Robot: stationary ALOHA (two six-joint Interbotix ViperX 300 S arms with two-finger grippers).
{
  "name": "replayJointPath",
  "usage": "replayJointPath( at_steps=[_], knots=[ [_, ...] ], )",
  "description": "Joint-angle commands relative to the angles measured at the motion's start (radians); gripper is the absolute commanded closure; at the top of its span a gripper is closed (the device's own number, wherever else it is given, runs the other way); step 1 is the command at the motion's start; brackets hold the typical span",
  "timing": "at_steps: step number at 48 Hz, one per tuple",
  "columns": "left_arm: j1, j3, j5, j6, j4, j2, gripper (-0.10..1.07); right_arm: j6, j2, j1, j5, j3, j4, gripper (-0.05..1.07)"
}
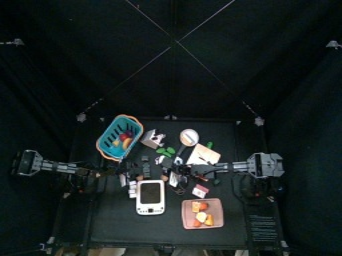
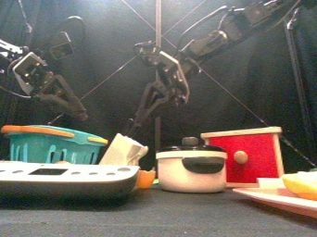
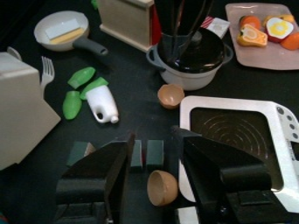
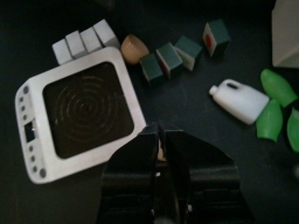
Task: Grab pot lid
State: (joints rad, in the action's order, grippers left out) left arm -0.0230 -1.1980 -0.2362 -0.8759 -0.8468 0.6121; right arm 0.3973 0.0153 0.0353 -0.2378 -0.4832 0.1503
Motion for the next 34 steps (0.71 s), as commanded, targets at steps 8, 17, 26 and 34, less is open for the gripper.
replayJointPath(
  at_steps=[8, 17, 26, 34],
  knots=[
    [-0.003, -0.002, 0.005, 0.003, 0.044, 0.049, 0.18, 0.002, -0.087, -0.006, -0.014, -0.078, -0.067, 0.38],
    [-0.005, -0.011, 0.0, 0.002, 0.048, 0.054, 0.18, -0.002, -0.089, -0.011, -0.063, -0.094, -0.041, 0.2],
    [-0.012, -0.017, -0.002, 0.002, 0.048, 0.054, 0.18, -0.002, -0.107, -0.014, -0.117, -0.087, 0.009, 0.09],
    [-0.023, -0.028, -0.002, 0.002, 0.048, 0.054, 0.18, 0.0, -0.106, -0.017, -0.155, -0.097, 0.018, 0.09]
  ],
)
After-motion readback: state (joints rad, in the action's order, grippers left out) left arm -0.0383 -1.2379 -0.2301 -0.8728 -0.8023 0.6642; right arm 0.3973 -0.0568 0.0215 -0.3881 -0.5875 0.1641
